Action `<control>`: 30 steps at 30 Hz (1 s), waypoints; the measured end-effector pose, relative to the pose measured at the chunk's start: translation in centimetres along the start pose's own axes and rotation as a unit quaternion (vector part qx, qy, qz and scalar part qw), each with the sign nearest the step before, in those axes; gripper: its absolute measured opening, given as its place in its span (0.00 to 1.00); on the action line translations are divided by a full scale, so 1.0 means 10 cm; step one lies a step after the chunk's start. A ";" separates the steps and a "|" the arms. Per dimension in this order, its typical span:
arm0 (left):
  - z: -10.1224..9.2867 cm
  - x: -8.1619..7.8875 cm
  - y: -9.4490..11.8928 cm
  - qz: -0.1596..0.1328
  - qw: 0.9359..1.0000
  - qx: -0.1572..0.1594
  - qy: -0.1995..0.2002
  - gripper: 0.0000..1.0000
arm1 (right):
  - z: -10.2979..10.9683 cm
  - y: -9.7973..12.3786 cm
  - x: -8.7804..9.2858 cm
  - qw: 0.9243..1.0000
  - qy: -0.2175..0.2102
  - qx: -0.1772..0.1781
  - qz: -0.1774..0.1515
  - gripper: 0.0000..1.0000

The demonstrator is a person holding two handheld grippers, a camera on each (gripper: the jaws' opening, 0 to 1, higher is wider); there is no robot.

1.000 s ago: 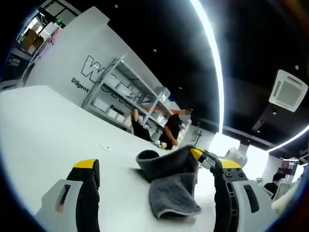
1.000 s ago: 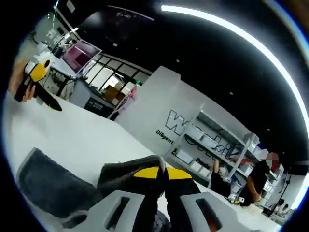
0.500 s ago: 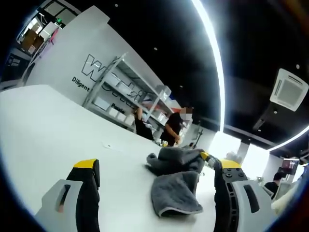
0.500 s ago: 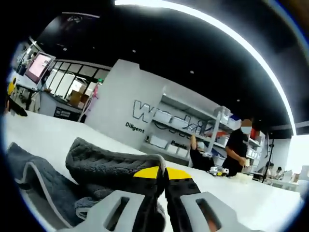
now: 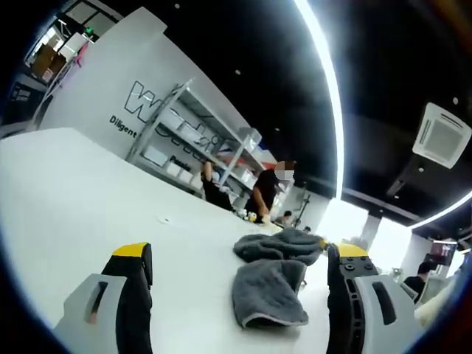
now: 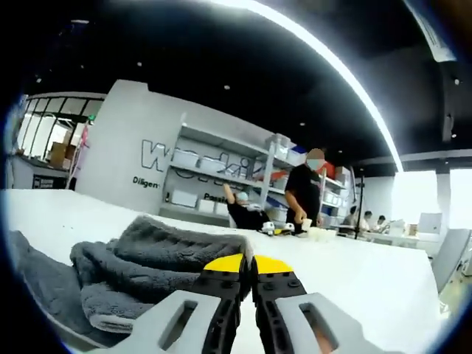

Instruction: Fold the towel on the table until its edges align and the towel forms a compact rectangular stack.

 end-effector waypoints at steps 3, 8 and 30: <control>0.01 0.01 0.00 0.002 1.000 -0.001 0.000 0.97 | -0.11 -0.01 0.13 1.000 -0.006 0.013 0.023 0.00; 0.02 0.02 0.00 0.003 1.000 -0.003 0.001 0.97 | -0.19 -0.05 0.39 0.997 -0.007 0.029 0.074 0.00; 0.01 0.04 -0.01 0.012 1.000 -0.002 -0.001 0.97 | -0.25 0.09 0.58 0.984 -0.015 0.068 0.164 0.56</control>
Point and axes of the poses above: the point that each gripper's makers call its tool centre point, and the gripper's own axes: y roughly backward along the fingers, z roughly to its left, x roughly out of its underside, the point moved 3 cm from there along y, roughly backward along the fingers, and after that the axes turned 7 degrees about x, right-handed, at the moved point
